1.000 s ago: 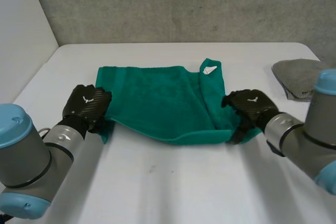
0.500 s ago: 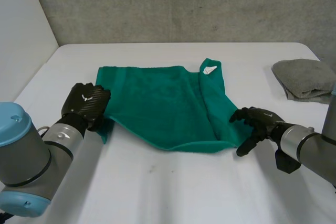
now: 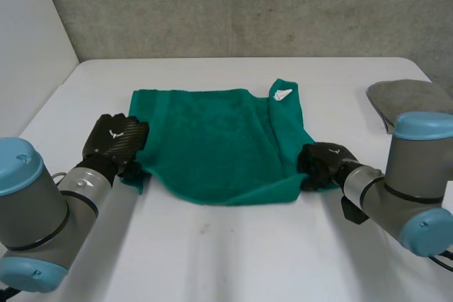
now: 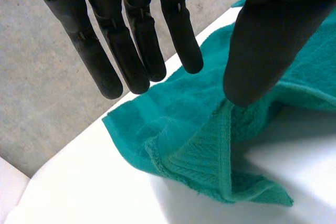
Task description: Fold the laundry.
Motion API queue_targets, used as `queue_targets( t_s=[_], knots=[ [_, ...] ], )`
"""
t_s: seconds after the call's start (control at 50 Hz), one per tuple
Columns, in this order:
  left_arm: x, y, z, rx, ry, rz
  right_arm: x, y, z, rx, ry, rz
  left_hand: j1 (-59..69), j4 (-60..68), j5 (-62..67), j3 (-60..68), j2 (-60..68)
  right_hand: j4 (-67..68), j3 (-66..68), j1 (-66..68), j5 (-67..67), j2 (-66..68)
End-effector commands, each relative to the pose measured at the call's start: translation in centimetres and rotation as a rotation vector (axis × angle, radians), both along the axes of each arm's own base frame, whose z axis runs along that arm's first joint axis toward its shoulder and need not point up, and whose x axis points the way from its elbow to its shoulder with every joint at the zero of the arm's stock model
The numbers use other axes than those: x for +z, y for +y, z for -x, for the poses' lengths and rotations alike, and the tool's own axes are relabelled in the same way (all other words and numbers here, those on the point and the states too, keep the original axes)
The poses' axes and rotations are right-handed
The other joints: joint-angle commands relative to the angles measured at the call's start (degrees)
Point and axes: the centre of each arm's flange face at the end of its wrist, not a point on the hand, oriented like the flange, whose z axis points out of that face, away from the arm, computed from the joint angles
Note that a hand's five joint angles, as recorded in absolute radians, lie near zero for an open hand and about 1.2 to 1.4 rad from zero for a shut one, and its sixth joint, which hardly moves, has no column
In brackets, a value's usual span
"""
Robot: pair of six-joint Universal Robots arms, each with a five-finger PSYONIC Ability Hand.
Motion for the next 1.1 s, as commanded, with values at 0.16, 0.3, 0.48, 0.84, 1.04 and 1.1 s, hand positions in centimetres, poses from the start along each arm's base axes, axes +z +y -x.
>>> queue_targets(
  t_s=[0.16,0.3,0.48,0.84,1.04,1.1],
  knots=[
    [-2.2,-0.3,-1.1,0.074,0.091,-0.240,5.4,-1.9,0.0,0.006,0.085,0.281,-12.3,-13.2,-13.2,-13.4,-13.2,15.0,15.1,24.8,16.7,14.2],
    [-2.0,-0.8,-2.0,0.116,0.123,-0.268,6.2,-0.9,0.5,0.052,0.211,0.358,-15.8,-16.8,-16.8,-16.9,-16.7,15.0,15.1,24.8,16.7,14.2],
    [-2.3,-0.1,-2.2,0.121,0.110,-0.307,5.8,-1.3,1.5,0.030,0.237,0.348,-16.3,-17.3,-17.3,-17.4,-17.2,15.0,15.1,24.8,16.7,14.2],
    [-4.0,-2.7,-2.0,0.130,0.124,-0.300,5.2,-1.2,2.0,0.024,0.249,0.324,-10.5,-11.4,-11.4,-11.5,-11.4,15.0,15.1,24.8,16.7,14.2],
    [-4.1,-3.8,-1.6,0.112,0.137,-0.298,5.0,-0.6,2.1,0.038,0.266,0.279,23.0,22.0,22.0,21.9,22.1,15.0,15.1,24.8,16.7,14.2],
    [-4.0,-3.7,-1.6,0.112,0.133,-0.297,5.3,-0.6,2.0,0.048,0.273,0.285,31.4,30.5,30.5,30.3,30.5,15.0,15.1,24.8,16.7,14.2]
  ],
)
